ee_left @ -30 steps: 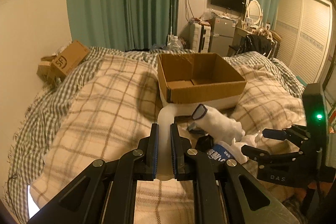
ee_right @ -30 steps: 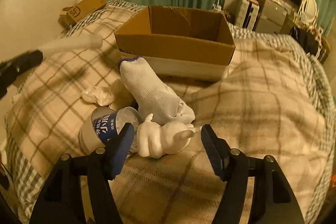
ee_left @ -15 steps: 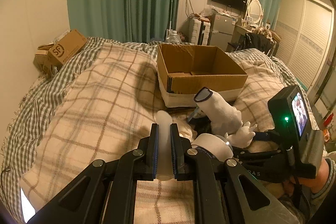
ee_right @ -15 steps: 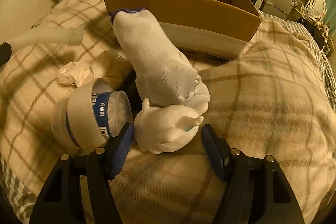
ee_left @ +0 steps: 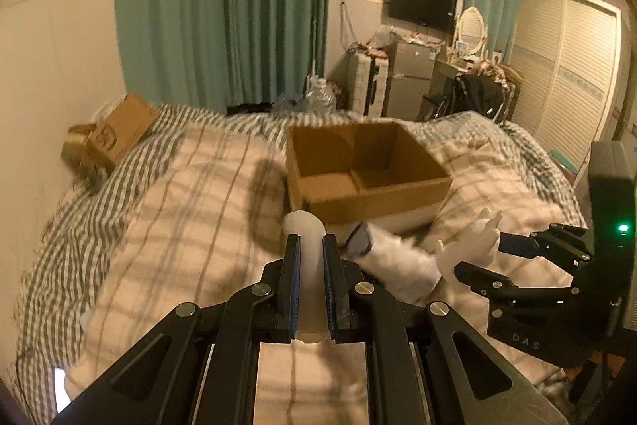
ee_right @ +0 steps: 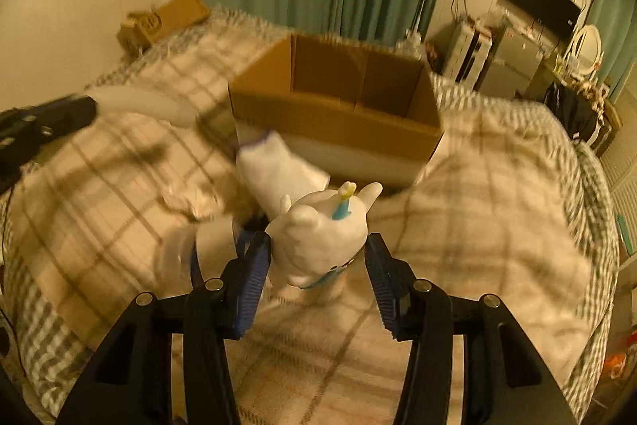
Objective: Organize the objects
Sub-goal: 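Grasp the white plastic tube with the left tool while the right tool grasps the white plush toy, then carry tube and plush toy over the box and open both tools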
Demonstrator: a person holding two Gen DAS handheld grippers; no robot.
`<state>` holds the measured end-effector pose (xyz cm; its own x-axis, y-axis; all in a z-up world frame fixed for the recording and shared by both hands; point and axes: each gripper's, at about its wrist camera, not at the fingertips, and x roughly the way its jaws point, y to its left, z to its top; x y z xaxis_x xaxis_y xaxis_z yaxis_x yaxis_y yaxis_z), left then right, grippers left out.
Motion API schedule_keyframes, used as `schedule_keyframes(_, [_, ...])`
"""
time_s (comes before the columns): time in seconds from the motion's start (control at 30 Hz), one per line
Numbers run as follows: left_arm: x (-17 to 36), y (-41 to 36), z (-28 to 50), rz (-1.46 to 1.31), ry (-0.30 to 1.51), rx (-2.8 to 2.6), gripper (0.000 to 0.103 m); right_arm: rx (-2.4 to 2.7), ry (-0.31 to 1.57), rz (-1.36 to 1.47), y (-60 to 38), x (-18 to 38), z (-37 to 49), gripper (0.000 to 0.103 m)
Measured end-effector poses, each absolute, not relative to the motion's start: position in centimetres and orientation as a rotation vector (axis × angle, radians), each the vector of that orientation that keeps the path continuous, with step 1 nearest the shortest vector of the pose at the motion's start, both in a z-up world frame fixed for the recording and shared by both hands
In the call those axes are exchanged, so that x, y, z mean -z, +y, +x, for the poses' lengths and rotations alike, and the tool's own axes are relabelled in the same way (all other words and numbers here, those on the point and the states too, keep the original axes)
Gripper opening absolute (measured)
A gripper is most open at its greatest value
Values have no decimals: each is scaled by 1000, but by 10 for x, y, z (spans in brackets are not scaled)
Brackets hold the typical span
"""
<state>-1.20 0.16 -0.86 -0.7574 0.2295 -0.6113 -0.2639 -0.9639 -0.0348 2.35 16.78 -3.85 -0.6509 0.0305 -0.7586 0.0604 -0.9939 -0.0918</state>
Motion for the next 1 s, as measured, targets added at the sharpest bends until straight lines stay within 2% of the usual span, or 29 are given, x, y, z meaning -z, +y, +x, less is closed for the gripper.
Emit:
schedule_keyframes(0.27, [-40,37,-69,-798,95,-2706,10,2937,215,1111,189,-33,-19,49])
schedule_keyframes(0.4, [-46,56,-105,-777,109,-2702,10,2959,212,1083,202,-53,-61,49])
schedule_keyframes(0.6, [-13,79,-160,-868,137,-2681,10,2942,167,1163,225,-29,-128,49])
schedule_keyframes(0.83, [40,92,-194,-1001,185,-2666,11,2897,78,1255,245,21,-159,49])
schedule_keyframes(0.93, [48,87,-197,-1038,177,-2666,19,2884,39,1282,254,32,-160,50])
schedule_keyframes(1.0, [48,85,-196,-1043,183,-2678,31,2906,27,1281,258,30,-158,63])
